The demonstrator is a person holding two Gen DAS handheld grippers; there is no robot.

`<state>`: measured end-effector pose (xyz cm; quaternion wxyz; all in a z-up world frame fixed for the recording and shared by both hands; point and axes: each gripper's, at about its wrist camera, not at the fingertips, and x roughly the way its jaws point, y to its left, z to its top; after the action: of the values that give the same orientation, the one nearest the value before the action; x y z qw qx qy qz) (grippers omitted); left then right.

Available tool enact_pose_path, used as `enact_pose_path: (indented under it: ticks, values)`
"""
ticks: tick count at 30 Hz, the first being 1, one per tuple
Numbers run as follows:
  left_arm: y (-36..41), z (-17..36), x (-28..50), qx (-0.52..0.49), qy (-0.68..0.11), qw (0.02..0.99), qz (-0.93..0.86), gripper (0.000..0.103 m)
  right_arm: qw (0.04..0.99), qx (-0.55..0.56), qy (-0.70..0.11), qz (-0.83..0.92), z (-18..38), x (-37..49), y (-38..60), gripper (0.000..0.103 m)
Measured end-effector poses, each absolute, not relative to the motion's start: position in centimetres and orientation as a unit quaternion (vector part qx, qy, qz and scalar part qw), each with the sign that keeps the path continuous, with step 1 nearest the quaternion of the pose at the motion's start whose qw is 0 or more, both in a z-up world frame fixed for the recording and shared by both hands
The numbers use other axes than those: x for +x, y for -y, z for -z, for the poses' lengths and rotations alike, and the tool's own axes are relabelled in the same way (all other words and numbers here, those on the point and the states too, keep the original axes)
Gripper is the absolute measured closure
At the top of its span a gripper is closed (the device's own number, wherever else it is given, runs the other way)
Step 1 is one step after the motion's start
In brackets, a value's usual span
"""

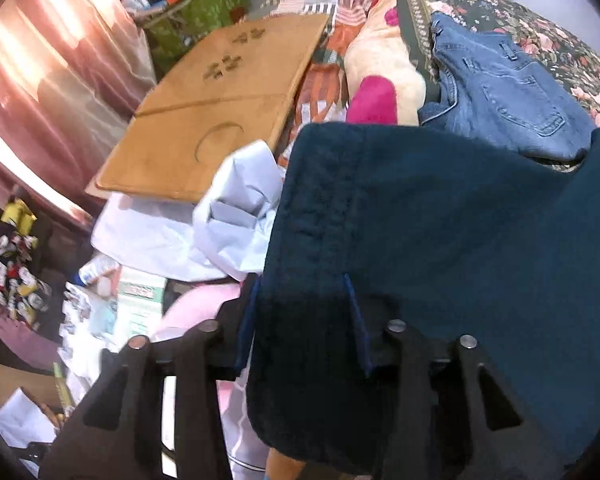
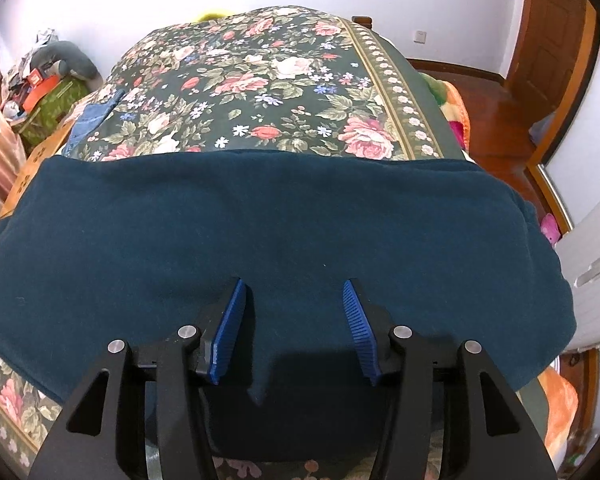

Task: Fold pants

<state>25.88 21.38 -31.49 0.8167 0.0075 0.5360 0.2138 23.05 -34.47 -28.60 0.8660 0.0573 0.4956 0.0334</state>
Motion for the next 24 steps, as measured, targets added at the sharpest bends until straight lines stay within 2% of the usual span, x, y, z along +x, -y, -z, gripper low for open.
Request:
enact_pose_path:
  ticks: [7, 11, 14, 18, 22, 24]
  values:
    - [-18.9, 27.4, 25.2, 0.008, -0.506, 0.839, -0.200, 0.047, 0.866, 0.045, -0.498, 0.003, 27.6, 21.2, 37.0, 0.056]
    - [-15.8, 24.9, 25.8, 0.000, -0.490, 0.857, -0.162, 0.045, 0.868, 0.094, -0.488, 0.018, 26.9, 19.3, 40.0, 0.056]
    - [-12.7, 24.2, 26.3, 0.008, -0.485, 0.865, -0.125, 0.037, 0.866, 0.134, -0.480, 0.035, 26.4, 17.6, 42.4, 0.056]
    - [-7.8, 24.7, 27.2, 0.018, -0.501, 0.863, -0.061, 0.036, 0.864, 0.161, -0.472, 0.063, 26.2, 16.0, 44.0, 0.055]
    - [-3.8, 26.7, 28.1, 0.032, -0.534, 0.845, -0.007, 0.036, 0.861, 0.216, -0.456, 0.061, 26.7, 15.2, 44.7, 0.049]
    - [-2.1, 27.5, 28.2, 0.055, -0.537, 0.842, -0.004, 0.036, 0.857, 0.244, -0.451, 0.058, 27.3, 15.2, 45.1, 0.049]
